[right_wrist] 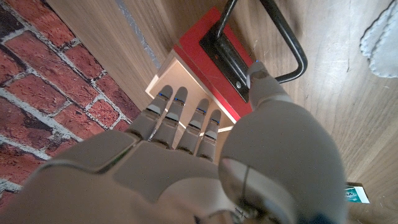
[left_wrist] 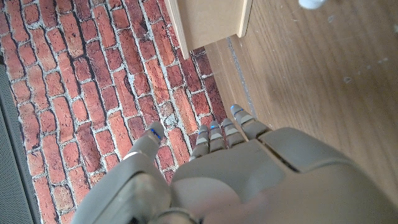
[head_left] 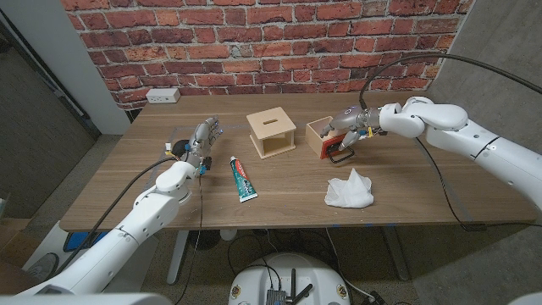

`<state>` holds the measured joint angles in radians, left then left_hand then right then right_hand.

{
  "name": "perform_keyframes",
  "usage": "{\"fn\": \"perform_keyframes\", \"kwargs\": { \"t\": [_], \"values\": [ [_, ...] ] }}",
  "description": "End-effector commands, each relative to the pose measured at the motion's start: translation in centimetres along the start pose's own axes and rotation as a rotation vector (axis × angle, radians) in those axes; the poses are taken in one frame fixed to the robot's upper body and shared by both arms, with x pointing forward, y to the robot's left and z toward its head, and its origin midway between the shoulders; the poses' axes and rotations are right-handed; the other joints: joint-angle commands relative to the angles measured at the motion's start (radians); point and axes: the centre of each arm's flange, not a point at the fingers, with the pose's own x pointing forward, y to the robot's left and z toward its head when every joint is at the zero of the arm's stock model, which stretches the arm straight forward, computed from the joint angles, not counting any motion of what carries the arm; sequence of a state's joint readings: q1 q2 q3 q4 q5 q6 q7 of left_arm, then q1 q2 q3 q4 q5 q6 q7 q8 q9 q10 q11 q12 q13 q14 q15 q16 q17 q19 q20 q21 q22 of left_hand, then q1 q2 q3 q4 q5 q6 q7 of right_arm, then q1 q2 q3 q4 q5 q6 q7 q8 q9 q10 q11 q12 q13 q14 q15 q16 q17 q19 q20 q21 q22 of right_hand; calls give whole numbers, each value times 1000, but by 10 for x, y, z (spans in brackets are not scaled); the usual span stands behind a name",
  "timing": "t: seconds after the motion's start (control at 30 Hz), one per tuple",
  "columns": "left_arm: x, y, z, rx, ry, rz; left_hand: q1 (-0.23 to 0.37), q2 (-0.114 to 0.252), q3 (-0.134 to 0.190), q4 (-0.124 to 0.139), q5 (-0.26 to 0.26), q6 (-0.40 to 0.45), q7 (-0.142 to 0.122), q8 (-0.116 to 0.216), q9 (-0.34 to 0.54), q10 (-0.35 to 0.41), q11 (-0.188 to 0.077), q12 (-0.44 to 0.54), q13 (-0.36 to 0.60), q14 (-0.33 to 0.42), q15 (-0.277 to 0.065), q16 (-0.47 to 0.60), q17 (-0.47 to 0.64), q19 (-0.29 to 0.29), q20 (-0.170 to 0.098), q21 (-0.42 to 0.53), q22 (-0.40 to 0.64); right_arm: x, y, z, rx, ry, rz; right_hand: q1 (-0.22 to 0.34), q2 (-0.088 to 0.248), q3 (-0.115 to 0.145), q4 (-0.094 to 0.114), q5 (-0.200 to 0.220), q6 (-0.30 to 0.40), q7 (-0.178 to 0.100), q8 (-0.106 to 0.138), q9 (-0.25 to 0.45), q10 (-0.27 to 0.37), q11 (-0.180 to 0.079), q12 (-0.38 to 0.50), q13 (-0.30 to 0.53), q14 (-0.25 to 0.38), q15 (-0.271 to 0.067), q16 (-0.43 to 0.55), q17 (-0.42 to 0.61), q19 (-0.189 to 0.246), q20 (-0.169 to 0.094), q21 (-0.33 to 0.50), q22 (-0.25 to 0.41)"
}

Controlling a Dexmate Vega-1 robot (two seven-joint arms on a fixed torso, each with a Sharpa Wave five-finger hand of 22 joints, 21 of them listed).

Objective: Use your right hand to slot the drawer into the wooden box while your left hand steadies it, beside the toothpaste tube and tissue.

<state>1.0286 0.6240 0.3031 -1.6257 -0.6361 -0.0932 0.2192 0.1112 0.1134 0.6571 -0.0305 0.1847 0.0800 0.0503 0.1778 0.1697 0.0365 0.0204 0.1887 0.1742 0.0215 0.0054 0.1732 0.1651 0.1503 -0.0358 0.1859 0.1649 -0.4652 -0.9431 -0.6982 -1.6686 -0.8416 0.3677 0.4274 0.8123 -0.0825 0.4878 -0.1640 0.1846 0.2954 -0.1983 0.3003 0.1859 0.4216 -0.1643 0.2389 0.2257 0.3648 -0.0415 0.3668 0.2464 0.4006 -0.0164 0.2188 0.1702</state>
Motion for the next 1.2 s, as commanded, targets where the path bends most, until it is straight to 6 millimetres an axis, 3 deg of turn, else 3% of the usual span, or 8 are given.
{"fn": "perform_keyframes", "kwargs": {
  "t": [0.03,0.4,0.7,1.1,1.2],
  "values": [
    [3,0,-2,-3,12,-4,-12,50,7,0,-3,8,1,4,6,9,2,4,4,6,0,2,3,11,-49,2,3,4,2,-4,2,-3,10,14,4,-11,0,0,17,-1,-1,4,7,-3,-4,5,5,-165,6,5,36,-8,15,6],
    [8,-2,-4,-5,19,-12,-13,51,10,-1,-3,11,2,5,6,10,3,4,4,6,1,2,3,11,-48,2,3,9,5,-7,13,-10,14,14,9,-18,2,0,34,-6,3,5,18,-10,-3,6,9,-161,11,9,55,-12,20,9],
    [9,-3,-6,-6,26,-11,-13,52,15,-2,-3,17,5,7,6,15,4,6,4,8,1,3,2,15,-51,4,3,11,3,-9,10,-21,7,24,25,-39,2,-1,71,-4,10,8,50,-10,2,12,31,-166,29,22,168,-59,57,14],
    [11,-4,-8,-10,31,-11,-12,53,19,-4,-3,23,6,8,6,16,4,6,4,11,4,3,2,16,-50,4,3,13,2,-11,16,-29,-8,51,42,-56,-1,1,137,2,30,10,101,-2,14,18,73,-169,55,32,237,-95,76,12],
    [12,-4,-8,-9,33,-13,-12,54,21,-5,-3,24,6,8,6,17,3,6,4,11,3,3,2,17,-50,4,3,13,2,-11,22,-31,-11,61,46,-64,-2,1,158,4,37,10,120,-2,18,19,89,-170,64,36,255,-119,78,10]
  ]
}}
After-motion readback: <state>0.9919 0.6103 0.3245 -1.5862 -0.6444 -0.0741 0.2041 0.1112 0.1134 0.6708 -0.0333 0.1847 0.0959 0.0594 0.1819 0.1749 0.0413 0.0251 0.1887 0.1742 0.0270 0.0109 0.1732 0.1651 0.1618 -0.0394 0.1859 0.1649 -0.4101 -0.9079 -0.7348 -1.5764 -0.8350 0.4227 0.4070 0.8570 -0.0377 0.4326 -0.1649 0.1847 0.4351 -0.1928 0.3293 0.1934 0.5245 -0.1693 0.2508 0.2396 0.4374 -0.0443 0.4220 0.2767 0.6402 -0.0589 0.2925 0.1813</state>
